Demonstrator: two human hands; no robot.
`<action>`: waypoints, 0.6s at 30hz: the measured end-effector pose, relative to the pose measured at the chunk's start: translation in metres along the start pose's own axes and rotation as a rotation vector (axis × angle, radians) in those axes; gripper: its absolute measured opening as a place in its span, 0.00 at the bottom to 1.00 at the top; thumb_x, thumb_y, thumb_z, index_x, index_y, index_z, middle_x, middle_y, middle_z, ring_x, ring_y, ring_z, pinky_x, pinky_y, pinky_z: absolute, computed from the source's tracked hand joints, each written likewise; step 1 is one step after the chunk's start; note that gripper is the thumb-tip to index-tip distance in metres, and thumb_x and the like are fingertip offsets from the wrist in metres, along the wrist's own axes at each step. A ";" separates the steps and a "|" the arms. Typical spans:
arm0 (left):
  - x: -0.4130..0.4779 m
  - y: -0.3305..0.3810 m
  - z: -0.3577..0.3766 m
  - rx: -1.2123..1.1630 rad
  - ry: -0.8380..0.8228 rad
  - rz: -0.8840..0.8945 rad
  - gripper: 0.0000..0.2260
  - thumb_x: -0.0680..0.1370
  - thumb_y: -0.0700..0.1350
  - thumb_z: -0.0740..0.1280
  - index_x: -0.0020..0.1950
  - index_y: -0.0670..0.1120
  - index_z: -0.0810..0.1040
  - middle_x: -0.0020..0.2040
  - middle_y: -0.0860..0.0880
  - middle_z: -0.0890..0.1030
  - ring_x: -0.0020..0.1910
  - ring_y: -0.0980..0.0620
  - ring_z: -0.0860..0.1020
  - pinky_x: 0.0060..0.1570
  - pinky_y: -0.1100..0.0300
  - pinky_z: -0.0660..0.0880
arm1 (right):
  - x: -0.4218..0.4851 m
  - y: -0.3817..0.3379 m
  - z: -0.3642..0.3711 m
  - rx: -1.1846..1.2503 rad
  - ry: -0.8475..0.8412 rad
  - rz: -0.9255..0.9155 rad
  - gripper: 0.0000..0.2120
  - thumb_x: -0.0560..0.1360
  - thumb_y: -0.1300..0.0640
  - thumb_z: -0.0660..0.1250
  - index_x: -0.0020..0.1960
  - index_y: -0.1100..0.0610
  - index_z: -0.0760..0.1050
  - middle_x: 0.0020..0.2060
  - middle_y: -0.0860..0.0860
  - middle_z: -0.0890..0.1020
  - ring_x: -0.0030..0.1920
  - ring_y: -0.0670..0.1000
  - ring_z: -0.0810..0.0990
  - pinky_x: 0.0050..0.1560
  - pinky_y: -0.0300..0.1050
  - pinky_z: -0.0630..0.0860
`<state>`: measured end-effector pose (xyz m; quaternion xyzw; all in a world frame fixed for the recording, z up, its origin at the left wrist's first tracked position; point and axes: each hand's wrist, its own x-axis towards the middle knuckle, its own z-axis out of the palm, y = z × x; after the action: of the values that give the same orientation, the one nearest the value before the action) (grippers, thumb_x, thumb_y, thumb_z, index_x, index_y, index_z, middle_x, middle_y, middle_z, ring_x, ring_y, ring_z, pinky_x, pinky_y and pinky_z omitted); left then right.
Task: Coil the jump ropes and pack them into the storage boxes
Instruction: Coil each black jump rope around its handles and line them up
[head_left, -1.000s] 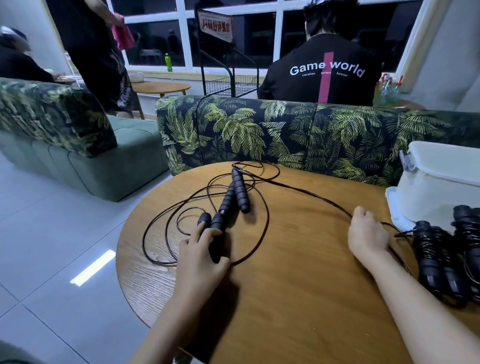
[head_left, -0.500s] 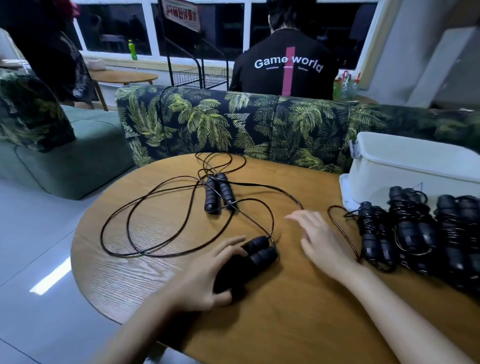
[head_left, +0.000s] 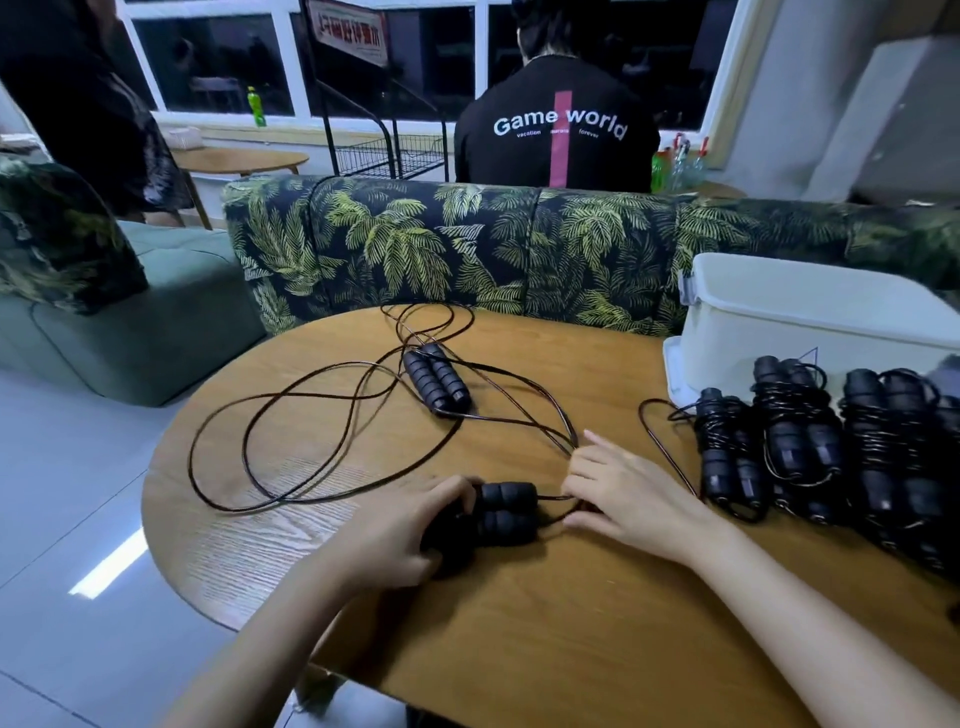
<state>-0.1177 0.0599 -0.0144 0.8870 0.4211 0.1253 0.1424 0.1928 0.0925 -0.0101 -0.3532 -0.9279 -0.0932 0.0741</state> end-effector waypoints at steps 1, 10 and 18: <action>0.004 0.002 0.002 0.001 0.000 0.024 0.21 0.68 0.47 0.68 0.57 0.60 0.64 0.67 0.59 0.73 0.60 0.54 0.74 0.54 0.52 0.75 | -0.010 0.001 0.000 -0.033 0.024 0.011 0.15 0.78 0.39 0.61 0.45 0.50 0.73 0.41 0.43 0.75 0.52 0.46 0.74 0.76 0.50 0.58; 0.037 0.027 0.013 0.009 0.019 0.052 0.21 0.70 0.46 0.69 0.59 0.55 0.66 0.72 0.59 0.69 0.67 0.55 0.69 0.64 0.55 0.68 | -0.055 0.000 -0.002 -0.017 0.010 0.269 0.28 0.76 0.29 0.48 0.47 0.50 0.75 0.40 0.41 0.76 0.44 0.45 0.73 0.59 0.43 0.72; 0.029 0.025 0.004 -0.244 0.031 -0.041 0.12 0.77 0.61 0.63 0.56 0.57 0.75 0.70 0.60 0.72 0.67 0.61 0.68 0.69 0.52 0.67 | -0.047 -0.006 -0.010 0.190 0.176 0.260 0.27 0.80 0.36 0.52 0.64 0.52 0.78 0.60 0.44 0.77 0.64 0.44 0.73 0.68 0.43 0.68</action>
<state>-0.0809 0.0669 -0.0059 0.8522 0.4231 0.1864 0.2450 0.2245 0.0554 -0.0111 -0.4522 -0.8690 -0.0252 0.1993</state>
